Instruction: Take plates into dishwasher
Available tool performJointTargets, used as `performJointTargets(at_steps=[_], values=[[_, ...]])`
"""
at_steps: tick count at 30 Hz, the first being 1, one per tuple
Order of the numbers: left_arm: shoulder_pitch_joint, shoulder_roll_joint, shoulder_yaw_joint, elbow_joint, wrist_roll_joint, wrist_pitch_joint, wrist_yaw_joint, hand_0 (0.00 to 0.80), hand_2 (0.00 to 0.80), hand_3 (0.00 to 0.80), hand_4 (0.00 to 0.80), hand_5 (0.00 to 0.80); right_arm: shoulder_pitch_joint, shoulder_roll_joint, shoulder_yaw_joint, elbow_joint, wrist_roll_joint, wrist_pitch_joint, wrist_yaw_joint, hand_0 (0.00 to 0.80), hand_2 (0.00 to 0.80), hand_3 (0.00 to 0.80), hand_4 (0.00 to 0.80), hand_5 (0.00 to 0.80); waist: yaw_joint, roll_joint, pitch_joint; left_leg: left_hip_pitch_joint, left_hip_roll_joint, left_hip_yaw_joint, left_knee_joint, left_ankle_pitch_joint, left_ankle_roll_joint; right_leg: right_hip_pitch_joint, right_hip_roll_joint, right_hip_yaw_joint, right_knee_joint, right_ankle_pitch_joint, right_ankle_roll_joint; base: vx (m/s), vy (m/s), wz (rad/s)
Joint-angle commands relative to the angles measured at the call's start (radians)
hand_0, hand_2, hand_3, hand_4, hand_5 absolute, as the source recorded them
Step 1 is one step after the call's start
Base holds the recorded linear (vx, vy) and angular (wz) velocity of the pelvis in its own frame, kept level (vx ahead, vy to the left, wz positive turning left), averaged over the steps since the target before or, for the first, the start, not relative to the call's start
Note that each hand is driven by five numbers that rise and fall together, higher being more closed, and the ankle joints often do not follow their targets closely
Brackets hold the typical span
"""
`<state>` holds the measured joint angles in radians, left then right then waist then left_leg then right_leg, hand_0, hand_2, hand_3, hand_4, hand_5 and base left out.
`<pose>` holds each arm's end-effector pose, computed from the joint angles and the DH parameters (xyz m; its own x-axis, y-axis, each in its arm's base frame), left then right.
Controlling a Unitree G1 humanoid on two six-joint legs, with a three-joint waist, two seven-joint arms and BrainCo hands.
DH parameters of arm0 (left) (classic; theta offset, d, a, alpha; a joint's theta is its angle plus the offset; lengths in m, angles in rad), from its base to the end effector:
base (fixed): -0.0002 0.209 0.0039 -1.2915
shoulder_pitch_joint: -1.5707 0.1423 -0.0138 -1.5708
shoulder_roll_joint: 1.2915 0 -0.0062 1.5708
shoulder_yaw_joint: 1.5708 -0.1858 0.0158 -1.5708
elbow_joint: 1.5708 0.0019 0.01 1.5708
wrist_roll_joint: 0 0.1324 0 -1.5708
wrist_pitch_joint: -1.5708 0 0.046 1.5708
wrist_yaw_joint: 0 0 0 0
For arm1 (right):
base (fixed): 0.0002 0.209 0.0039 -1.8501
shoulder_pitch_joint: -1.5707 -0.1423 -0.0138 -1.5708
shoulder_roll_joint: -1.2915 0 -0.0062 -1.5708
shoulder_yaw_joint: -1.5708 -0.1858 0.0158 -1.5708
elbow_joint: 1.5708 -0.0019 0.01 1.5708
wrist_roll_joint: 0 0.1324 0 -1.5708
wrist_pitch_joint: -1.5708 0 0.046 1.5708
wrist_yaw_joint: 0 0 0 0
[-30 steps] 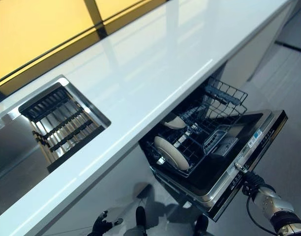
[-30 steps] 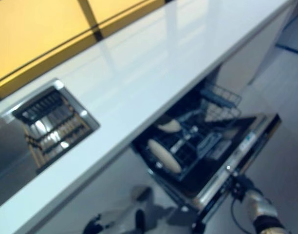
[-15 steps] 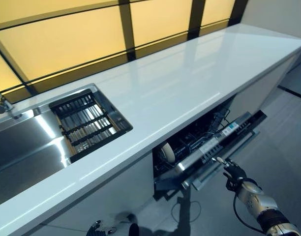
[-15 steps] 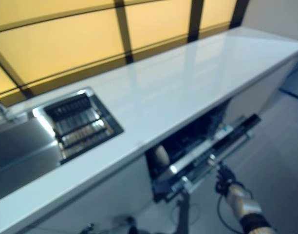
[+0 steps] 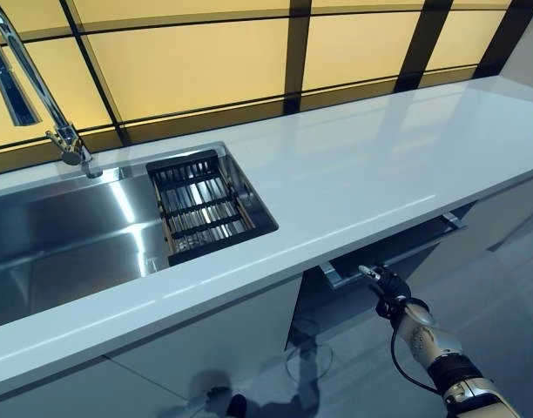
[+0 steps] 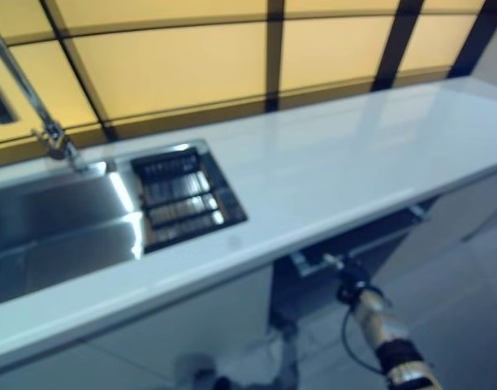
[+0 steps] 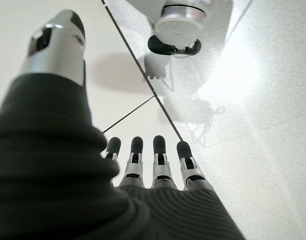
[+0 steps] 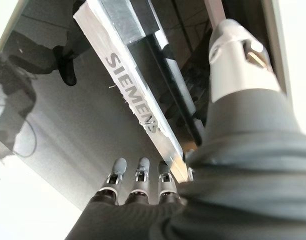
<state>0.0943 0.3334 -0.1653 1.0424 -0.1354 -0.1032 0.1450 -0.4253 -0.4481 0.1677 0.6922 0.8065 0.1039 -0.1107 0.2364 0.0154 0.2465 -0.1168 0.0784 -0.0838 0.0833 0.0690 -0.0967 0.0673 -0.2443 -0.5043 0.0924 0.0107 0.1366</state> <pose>0.0700 0.2473 -0.0987 0.5063 0.3370 -0.7938 -0.0267 0.9262 0.3762 0.2665 -0.2331 0.0314 0.9086 -0.1323 -0.3960 0.2369 0.9444 0.2279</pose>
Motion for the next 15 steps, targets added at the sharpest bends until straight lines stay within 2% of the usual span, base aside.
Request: performJointTargets(at_steps=[1,8,14,15], values=[[-0.075,0.074,-0.020,-0.042,0.023,-0.033,-0.007,0.000,0.000,0.000,0.000,0.000,-0.230,0.196,0.113,-0.125,0.024,-0.018,0.167,0.000,0.000,0.000,0.000,0.000,0.141,-0.041,0.037,-0.016,-0.081,0.007,0.020,-0.028,0.079,0.053,-0.125,0.082,0.093,0.109,0.059,-0.003,0.004,0.07],[-0.097,0.076,-0.022,-0.039,0.027,-0.037,-0.009,0.000,0.000,0.000,0.000,0.000,-0.220,0.181,0.114,-0.080,-0.067,-0.008,0.131,0.000,0.000,0.000,0.000,0.000,0.129,-0.046,0.027,-0.009,-0.084,-0.005,-0.004,-0.021,0.081,0.042,-0.109,0.106,0.093,0.103,0.057,-0.029,-0.010,0.02],[-0.121,0.081,-0.012,-0.032,0.019,-0.040,-0.005,0.000,0.000,0.000,0.000,0.000,-0.167,0.143,0.101,-0.008,-0.161,-0.004,0.115,0.000,0.000,0.000,0.000,0.000,0.107,-0.054,0.029,-0.004,-0.070,0.003,-0.019,-0.014,0.077,0.032,-0.086,0.118,0.083,0.086,0.052,-0.099,-0.047,0.10],[-0.123,0.083,-0.006,-0.029,0.020,-0.039,-0.004,0.000,0.000,0.000,0.000,0.000,-0.142,0.131,0.098,-0.002,-0.217,-0.011,0.104,0.000,0.000,0.000,0.000,0.000,0.098,-0.058,0.029,-0.002,-0.065,0.009,-0.019,-0.016,0.076,0.029,-0.082,0.123,0.081,0.087,0.052,-0.130,-0.083,0.04]])
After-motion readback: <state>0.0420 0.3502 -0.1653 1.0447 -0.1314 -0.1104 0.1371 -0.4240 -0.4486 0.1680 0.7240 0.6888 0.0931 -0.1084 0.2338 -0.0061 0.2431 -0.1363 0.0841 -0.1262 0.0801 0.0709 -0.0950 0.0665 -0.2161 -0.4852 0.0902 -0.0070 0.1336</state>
